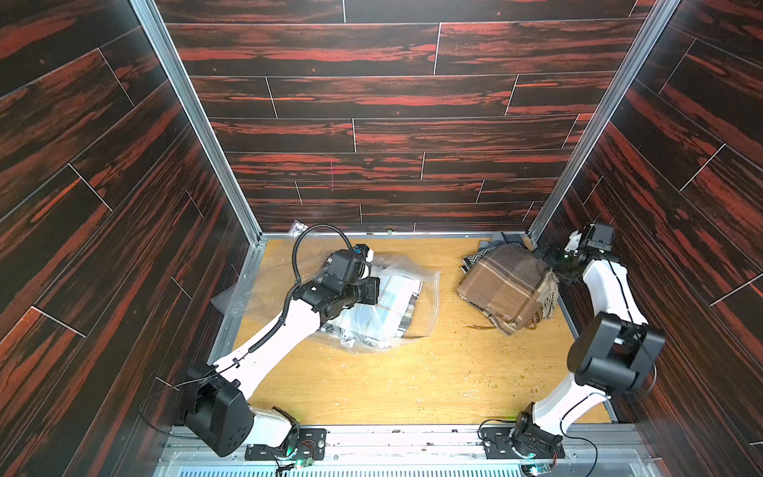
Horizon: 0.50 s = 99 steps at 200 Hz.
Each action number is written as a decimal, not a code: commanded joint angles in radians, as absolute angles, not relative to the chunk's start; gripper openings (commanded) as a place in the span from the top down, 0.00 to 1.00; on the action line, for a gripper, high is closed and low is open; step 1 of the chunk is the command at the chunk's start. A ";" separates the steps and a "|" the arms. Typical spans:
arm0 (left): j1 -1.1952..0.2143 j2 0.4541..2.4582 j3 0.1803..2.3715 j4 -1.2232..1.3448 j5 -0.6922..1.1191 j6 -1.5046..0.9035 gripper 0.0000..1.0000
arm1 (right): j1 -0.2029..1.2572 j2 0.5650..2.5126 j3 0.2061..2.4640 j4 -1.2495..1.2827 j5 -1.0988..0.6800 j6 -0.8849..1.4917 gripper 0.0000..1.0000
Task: Take the scarf out of the vacuum bag
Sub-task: Place the scarf at the center of the board.
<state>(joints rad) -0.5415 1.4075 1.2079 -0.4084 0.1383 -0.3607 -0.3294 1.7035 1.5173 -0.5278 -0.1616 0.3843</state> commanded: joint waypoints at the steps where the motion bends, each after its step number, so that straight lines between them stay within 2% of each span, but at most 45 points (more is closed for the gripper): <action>1: -0.549 1.386 1.242 -0.455 0.131 -0.319 1.00 | -0.260 1.625 1.452 -0.440 -0.229 0.393 0.02; 28: -0.559 1.384 1.258 -0.473 0.120 -0.310 1.00 | -0.176 1.555 1.395 -0.391 -0.255 0.400 0.02; 68: -0.575 1.387 1.290 -0.517 0.097 -0.282 1.00 | -0.079 1.501 1.381 -0.361 -0.453 0.378 0.02; 99: -0.577 1.397 1.309 -0.551 0.053 -0.256 1.00 | -0.006 1.408 1.227 -0.209 -0.597 0.426 0.01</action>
